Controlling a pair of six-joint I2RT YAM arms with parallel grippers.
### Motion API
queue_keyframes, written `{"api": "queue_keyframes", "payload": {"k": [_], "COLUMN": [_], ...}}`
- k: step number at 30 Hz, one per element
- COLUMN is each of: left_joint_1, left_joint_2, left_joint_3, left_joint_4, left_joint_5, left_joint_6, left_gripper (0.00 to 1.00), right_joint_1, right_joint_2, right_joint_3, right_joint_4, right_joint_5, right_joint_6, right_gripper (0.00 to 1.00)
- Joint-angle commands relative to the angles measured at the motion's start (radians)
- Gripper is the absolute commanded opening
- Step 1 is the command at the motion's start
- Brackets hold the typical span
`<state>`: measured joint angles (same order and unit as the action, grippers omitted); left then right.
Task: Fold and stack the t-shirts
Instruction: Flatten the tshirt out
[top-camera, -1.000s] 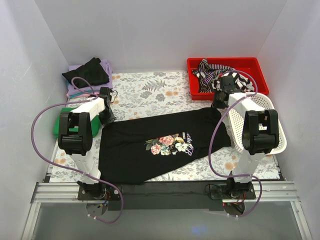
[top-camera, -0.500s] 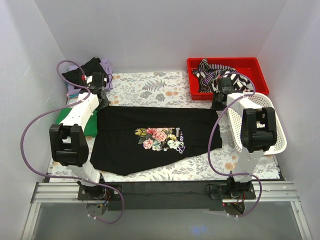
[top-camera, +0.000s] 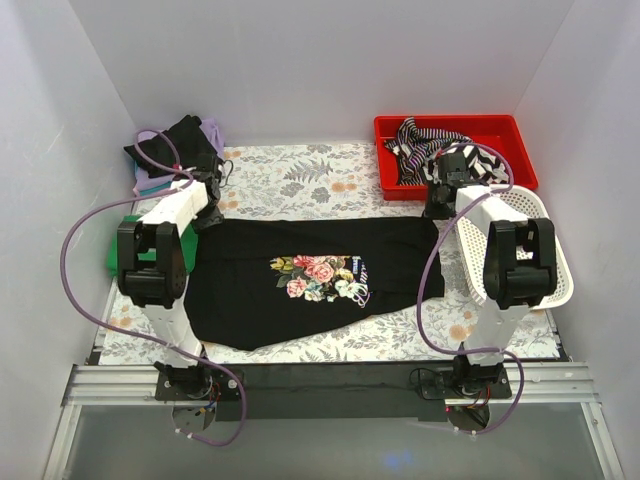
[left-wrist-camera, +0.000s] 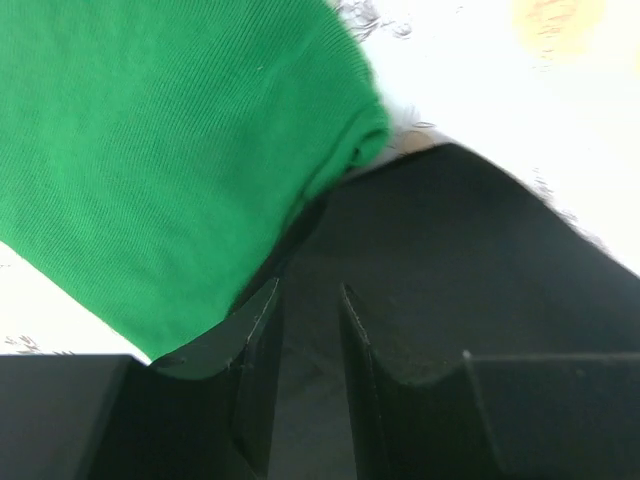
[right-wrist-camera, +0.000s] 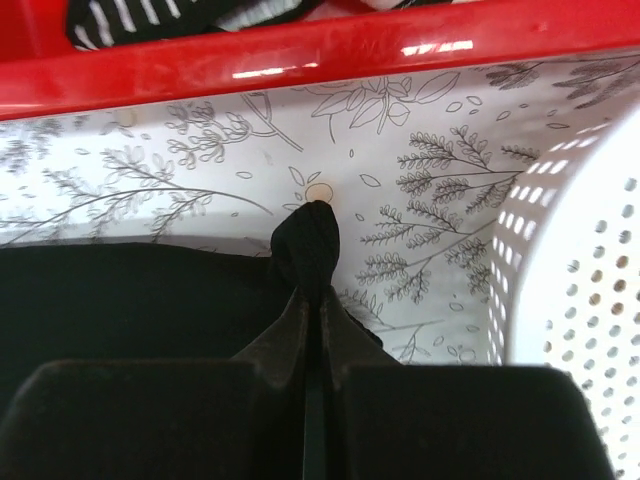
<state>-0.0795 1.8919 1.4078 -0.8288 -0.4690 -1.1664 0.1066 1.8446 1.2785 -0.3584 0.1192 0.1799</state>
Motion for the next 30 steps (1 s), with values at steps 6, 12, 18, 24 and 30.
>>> {"api": "queue_keyframes", "payload": {"k": [6, 12, 18, 24, 30], "left_joint_1": [-0.003, -0.046, -0.127, -0.239, -0.374], "left_joint_2": [-0.198, -0.307, -0.307, -0.232, -0.074], "left_joint_3": [-0.007, -0.144, -0.182, -0.179, -0.093], "left_joint_4": [0.011, 0.063, 0.063, 0.151, 0.192], "left_joint_5": [0.300, 0.547, 0.678, 0.857, 0.808], "left_joint_6": [0.048, 0.048, 0.045, 0.011, -0.029], "left_gripper": [0.24, 0.23, 0.23, 0.21, 0.20], "right_joint_1": [0.004, 0.011, 0.015, 0.142, 0.427], "right_joint_2": [-0.244, -0.412, -0.519, -0.554, -0.594], "right_joint_3": [-0.042, -0.156, -0.206, -0.301, -0.439], "right_joint_4": [-0.050, -0.063, -0.120, -0.160, -0.145], "right_joint_5": [-0.056, -0.007, -0.153, -0.286, -0.130], "right_joint_6": [-0.010, -0.007, 0.004, 0.007, 0.162], "right_gripper": [0.32, 0.56, 0.64, 0.61, 0.60]}}
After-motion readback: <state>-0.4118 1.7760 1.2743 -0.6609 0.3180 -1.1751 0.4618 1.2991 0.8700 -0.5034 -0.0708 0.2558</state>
